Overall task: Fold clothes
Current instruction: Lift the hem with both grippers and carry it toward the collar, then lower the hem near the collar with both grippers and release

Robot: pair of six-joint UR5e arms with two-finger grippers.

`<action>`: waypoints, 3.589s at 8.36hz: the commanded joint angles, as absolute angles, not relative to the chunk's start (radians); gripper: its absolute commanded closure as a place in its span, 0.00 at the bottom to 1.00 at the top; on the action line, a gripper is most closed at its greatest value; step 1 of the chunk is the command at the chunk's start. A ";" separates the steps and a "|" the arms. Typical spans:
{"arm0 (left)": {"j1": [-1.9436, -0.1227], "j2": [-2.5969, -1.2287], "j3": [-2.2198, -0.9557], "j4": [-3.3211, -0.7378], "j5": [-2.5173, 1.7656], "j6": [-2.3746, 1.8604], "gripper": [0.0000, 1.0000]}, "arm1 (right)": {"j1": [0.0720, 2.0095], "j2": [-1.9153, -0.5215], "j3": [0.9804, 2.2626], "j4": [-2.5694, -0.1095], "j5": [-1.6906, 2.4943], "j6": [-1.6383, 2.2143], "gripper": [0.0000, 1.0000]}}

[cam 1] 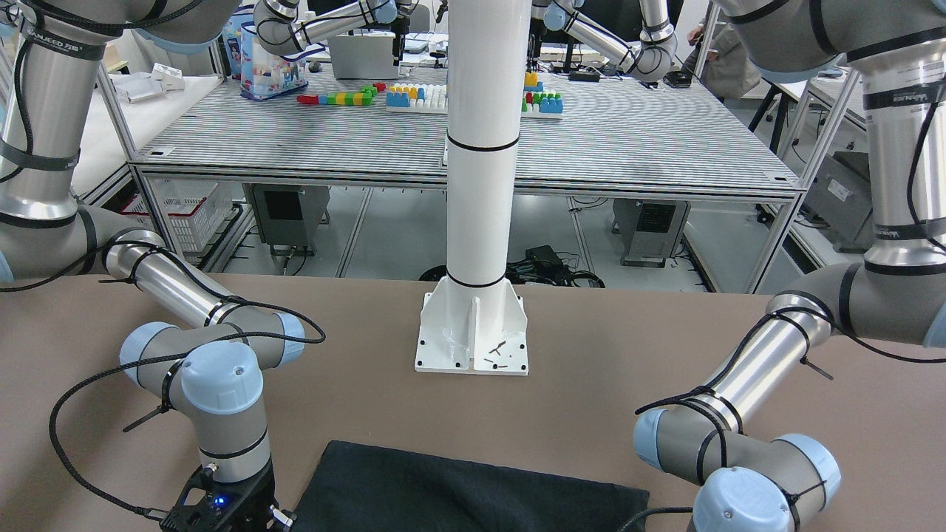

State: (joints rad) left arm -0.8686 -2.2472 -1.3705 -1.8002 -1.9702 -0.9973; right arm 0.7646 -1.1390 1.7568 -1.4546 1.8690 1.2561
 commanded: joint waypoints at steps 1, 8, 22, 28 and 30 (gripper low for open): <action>-0.884 -2.260 -1.431 -1.809 -1.988 -0.950 0.00 | 0.765 -1.085 1.730 -1.416 1.868 1.238 0.07; -0.764 -1.815 -1.919 -1.810 -1.958 -0.926 0.00 | 0.750 -1.117 1.812 -1.410 1.871 1.200 0.06; -0.582 -1.802 -1.766 -2.036 -1.865 -0.980 0.30 | 0.727 -1.117 1.809 -1.410 1.827 1.200 0.06; -0.560 -1.747 -1.840 -2.028 -1.868 -0.980 1.00 | 0.727 -1.115 1.805 -1.410 1.827 1.198 0.06; -0.564 -1.726 -1.876 -2.023 -1.894 -0.980 1.00 | 0.727 -1.115 1.805 -1.410 1.827 1.198 0.06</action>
